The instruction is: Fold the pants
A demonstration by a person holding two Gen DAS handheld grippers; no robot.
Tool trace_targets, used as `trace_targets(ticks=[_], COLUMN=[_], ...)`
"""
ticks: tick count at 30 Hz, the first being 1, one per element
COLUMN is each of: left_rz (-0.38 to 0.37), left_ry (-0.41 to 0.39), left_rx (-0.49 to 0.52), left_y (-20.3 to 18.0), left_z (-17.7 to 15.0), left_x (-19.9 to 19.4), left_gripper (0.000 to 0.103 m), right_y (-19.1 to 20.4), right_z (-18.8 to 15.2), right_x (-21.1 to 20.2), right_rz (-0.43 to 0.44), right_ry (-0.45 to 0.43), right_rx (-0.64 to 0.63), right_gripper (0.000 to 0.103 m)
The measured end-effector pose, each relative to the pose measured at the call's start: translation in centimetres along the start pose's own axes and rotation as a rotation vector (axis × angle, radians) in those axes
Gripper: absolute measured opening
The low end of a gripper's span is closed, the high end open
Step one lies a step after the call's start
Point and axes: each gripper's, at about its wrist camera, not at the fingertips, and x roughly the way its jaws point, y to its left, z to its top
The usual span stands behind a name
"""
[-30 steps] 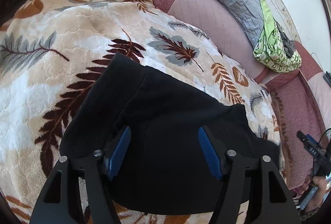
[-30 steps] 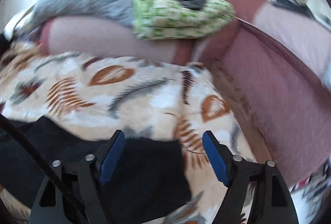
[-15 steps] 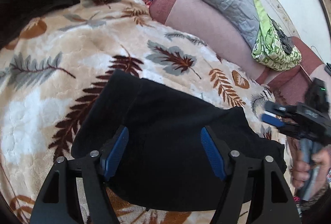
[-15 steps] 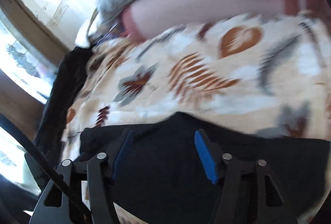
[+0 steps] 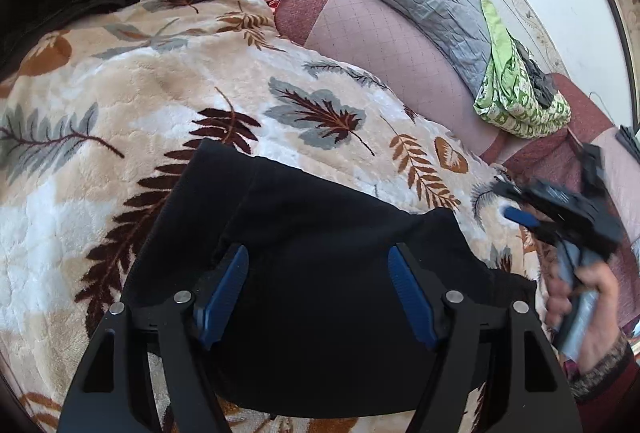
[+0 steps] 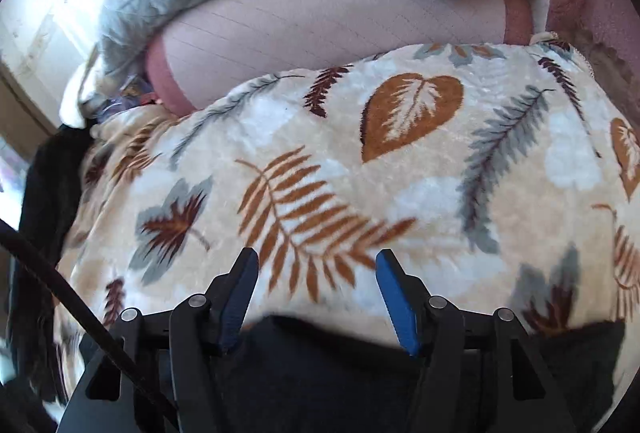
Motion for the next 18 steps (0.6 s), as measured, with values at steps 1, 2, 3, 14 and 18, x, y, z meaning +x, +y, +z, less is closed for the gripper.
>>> trace_targets(ticks=[1, 2, 3, 14, 18], left_rz=[0.017, 0.028, 0.037, 0.104, 0.124], left_ry=[-0.005, -0.01, -0.014, 0.004, 0.025], left_rx=[0.013, 0.024, 0.034, 0.179, 0.247], left_y=[-0.3, -0.5, -0.7, -3.5, -4.9], left_z=[-0.1, -0.3, -0.5, -3.4, -3.9], left_x=[-0.1, -0.2, -0.3, -0.1, 0.2], left_gripper=[0.072, 0.072, 0.072, 0.072, 0.072], right_y=[-0.3, -0.6, -1.5, -15.5, -21.9], right_z=[-1.0, -2.0, -3.6, -14.4, -15.0], right_x=[-1.3, -2.4, -4.2, -7.3, -9.1], right_rz=[-0.002, -0.004, 0.004, 0.065, 0.11], right_ry=[-0.004, -0.001, 0.003, 0.189, 0.093], right_rx=[-0.022, -0.044, -0.061, 0.157, 0.336], right_gripper=[0.068, 0.069, 0.069, 0.074, 0.042])
